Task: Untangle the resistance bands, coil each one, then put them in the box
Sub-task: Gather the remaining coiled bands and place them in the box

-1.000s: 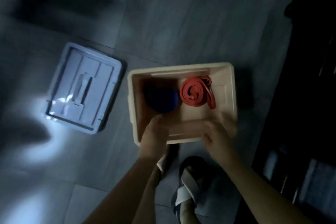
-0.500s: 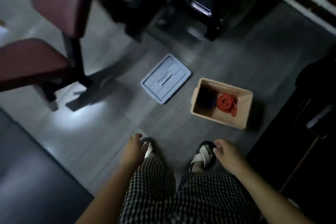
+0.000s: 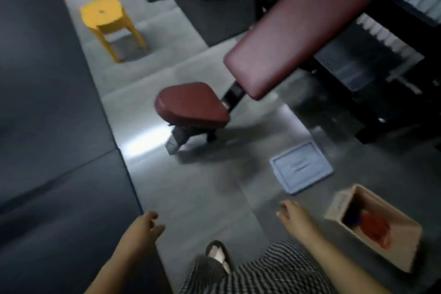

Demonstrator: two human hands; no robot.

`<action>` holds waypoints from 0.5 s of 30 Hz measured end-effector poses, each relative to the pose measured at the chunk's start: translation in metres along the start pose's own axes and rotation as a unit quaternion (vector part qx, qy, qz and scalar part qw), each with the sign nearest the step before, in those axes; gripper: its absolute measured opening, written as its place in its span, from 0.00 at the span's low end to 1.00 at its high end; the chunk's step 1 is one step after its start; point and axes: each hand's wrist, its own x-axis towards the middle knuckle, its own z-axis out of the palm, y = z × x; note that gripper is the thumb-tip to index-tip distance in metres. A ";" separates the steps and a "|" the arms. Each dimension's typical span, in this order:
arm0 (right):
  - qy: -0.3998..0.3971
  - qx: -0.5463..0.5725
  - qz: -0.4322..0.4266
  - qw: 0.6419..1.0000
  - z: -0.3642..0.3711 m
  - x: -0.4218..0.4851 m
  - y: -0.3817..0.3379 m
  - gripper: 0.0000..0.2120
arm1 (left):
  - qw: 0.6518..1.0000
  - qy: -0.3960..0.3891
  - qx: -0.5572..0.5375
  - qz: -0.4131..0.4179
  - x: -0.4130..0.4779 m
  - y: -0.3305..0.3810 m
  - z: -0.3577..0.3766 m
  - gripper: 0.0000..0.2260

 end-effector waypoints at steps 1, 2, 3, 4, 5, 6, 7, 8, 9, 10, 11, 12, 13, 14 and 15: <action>-0.001 -0.008 -0.005 1.000 0.000 0.005 -0.026 0.17 | 1.000 0.012 -0.018 -0.008 0.008 -0.013 -0.021 0.18; 0.001 -0.013 -0.012 1.000 -0.001 0.014 -0.049 0.17 | 0.999 0.024 -0.036 -0.014 0.019 -0.020 -0.039 0.18; 0.003 -0.013 -0.017 1.000 -0.003 0.024 -0.071 0.17 | 0.998 0.029 -0.054 -0.017 0.032 -0.022 -0.056 0.18; 0.006 -0.013 -0.020 1.000 -0.005 0.036 -0.092 0.17 | 0.997 0.028 -0.069 -0.015 0.048 -0.019 -0.071 0.19; 0.008 -0.017 -0.023 1.000 -0.009 0.048 -0.113 0.17 | 0.996 0.025 -0.084 -0.009 0.064 -0.012 -0.084 0.20; 0.013 -0.025 -0.029 0.999 -0.012 0.063 -0.135 0.17 | 0.995 0.024 -0.096 0.001 0.082 -0.004 -0.098 0.20; 0.013 -0.035 -0.034 0.999 -0.016 0.079 -0.157 0.17 | 0.994 0.020 -0.104 0.014 0.099 0.004 -0.113 0.21; 0.012 -0.047 -0.041 0.998 -0.021 0.096 -0.179 0.17 | 0.994 0.018 -0.102 0.027 0.114 0.010 -0.130 0.21; 0.005 -0.056 -0.042 0.998 -0.027 0.113 -0.204 0.17 | 0.995 0.019 -0.088 0.036 0.128 0.014 -0.147 0.21; 0.001 -0.065 -0.045 0.997 -0.035 0.131 -0.229 0.18 | 0.997 0.020 -0.070 0.036 0.143 0.013 -0.167 0.20; -0.005 -0.075 -0.048 0.996 -0.044 0.146 -0.257 0.18 | 0.998 0.022 -0.059 0.028 0.155 0.010 -0.189 0.20; -0.005 -0.081 -0.053 0.995 -0.051 0.160 -0.286 0.18 | 0.998 0.026 -0.049 0.021 0.167 0.001 -0.212 0.20; 0.000 -0.083 -0.061 0.995 -0.059 0.172 -0.316 0.18 | 0.998 0.036 -0.046 0.014 0.180 -0.011 -0.238 0.19; 0.008 -0.084 -0.073 0.994 -0.068 0.186 -0.347 0.17 | 0.998 0.044 -0.044 0.003 0.192 -0.026 -0.262 0.19; 0.016 -0.085 -0.087 0.992 -0.077 0.198 -0.378 0.17 | 0.998 0.047 -0.042 -0.011 0.206 -0.043 -0.285 0.19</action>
